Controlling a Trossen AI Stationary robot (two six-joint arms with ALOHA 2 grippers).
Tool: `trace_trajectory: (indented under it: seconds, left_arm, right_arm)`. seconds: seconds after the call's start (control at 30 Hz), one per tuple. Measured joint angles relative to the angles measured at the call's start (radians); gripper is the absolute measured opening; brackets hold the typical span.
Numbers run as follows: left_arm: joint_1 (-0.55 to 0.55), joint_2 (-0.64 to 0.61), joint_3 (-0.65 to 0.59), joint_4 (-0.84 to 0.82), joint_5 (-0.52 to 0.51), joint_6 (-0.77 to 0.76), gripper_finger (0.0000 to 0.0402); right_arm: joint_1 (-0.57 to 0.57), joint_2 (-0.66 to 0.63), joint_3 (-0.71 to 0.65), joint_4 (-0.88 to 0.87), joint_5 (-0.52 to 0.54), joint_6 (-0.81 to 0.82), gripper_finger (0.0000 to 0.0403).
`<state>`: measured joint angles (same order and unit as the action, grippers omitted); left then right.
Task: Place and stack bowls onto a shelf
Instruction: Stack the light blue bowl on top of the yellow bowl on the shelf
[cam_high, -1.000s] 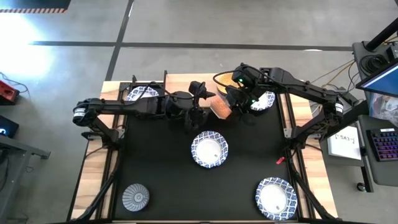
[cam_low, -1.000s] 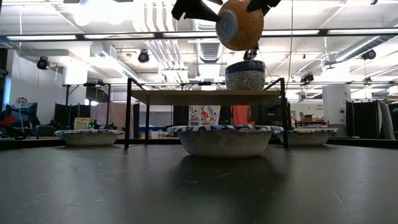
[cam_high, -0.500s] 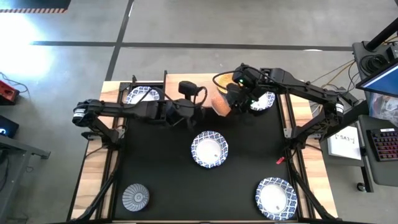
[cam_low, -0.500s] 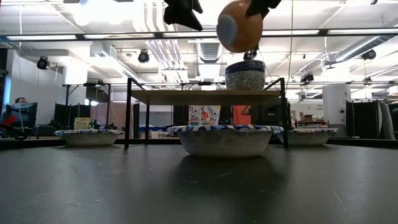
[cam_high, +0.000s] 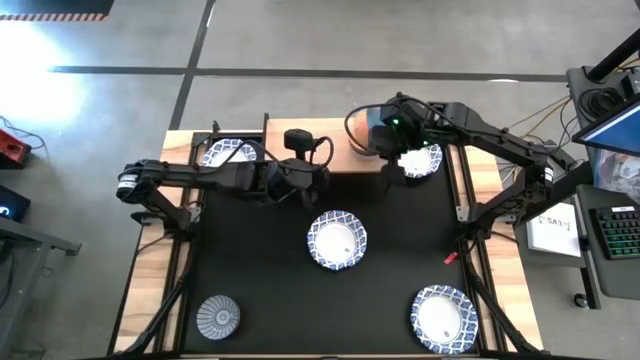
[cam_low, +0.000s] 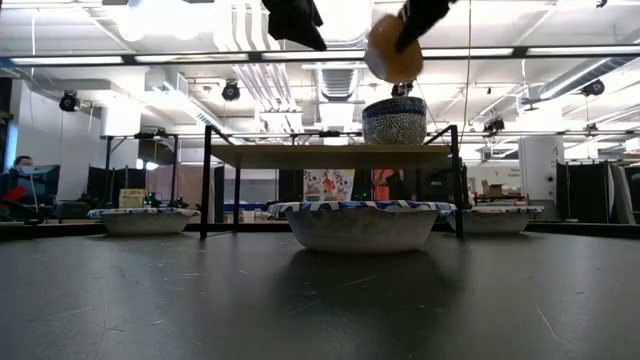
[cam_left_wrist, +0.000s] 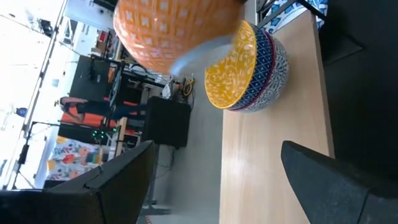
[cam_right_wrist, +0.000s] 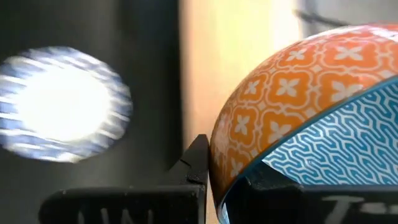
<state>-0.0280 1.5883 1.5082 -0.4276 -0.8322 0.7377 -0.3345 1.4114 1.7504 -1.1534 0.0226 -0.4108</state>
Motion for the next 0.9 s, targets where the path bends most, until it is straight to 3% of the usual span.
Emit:
trace_trajectory:
  seconds: [0.07, 0.23, 0.5, 0.9]
  left_arm:
    - [-0.001, 0.0, 0.0, 0.0, 0.0, -0.006, 0.033]
    - [-0.002, 0.001, -0.001, 0.0, -0.013, -0.005, 0.033]
    - [-0.001, 0.001, -0.001, 0.0, -0.229, -0.02, 0.033]
    - [-0.001, 0.001, -0.001, -0.002, -0.233, -0.018, 0.033]
  right_arm:
    - [-0.006, 0.008, 0.0, -0.015, 0.076, 0.004, 0.0012]
    - [-0.022, 0.04, -0.001, -0.023, 0.08, 0.023, 0.0012]
    - [-0.057, 0.1, -0.001, -0.016, 0.175, 0.021, 0.0012]
    - [-0.061, 0.15, -0.002, -0.097, 0.179, 0.054, 0.0013]
